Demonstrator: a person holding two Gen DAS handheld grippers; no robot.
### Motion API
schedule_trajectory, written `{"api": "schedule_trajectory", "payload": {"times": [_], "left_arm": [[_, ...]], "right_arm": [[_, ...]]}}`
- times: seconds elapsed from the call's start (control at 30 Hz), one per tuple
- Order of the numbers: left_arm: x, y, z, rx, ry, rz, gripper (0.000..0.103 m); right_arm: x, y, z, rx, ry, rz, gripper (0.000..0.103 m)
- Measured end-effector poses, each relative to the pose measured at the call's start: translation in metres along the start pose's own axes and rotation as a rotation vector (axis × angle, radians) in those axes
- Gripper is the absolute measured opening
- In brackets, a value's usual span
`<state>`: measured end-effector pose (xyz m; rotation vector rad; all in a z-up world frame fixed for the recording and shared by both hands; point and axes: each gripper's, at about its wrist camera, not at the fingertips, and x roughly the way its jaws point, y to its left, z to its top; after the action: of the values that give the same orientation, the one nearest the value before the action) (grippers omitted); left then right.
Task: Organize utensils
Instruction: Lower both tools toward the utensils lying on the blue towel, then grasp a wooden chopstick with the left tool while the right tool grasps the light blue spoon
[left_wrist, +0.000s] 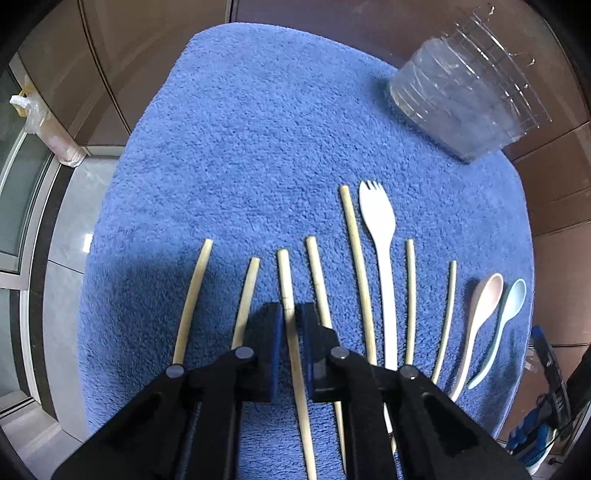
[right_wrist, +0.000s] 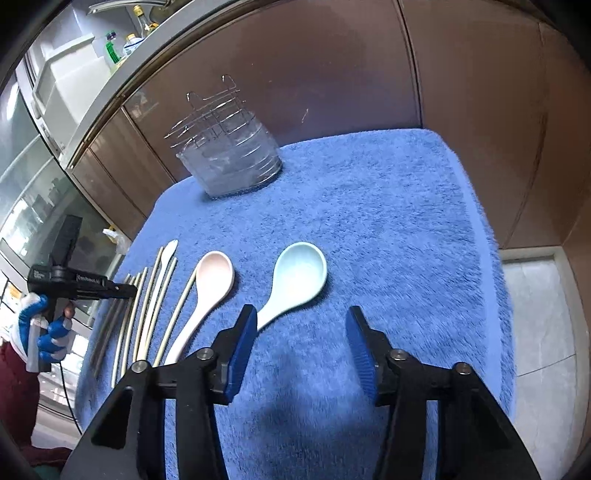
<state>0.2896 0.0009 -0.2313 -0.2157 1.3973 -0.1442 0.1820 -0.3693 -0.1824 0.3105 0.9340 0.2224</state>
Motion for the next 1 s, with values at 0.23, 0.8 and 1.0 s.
{"api": "schedule_trajectory", "payload": {"times": [0.23, 0.8, 1.0], "left_arm": [[0.002, 0.002, 0.006, -0.030, 0.016, 0.011, 0.006], [-0.009, -0.005, -0.010, -0.051, -0.060, 0.007, 0.005], [-0.050, -0.006, -0.032, -0.028, -0.201, -0.039, 0.005]], "right_arm": [[0.037, -0.022, 0.025, 0.065, 0.074, 0.077, 0.039], [0.059, -0.022, 0.039, -0.025, 0.106, 0.037, 0.006], [0.019, -0.009, 0.031, -0.047, 0.014, 0.010, 0.006]]}}
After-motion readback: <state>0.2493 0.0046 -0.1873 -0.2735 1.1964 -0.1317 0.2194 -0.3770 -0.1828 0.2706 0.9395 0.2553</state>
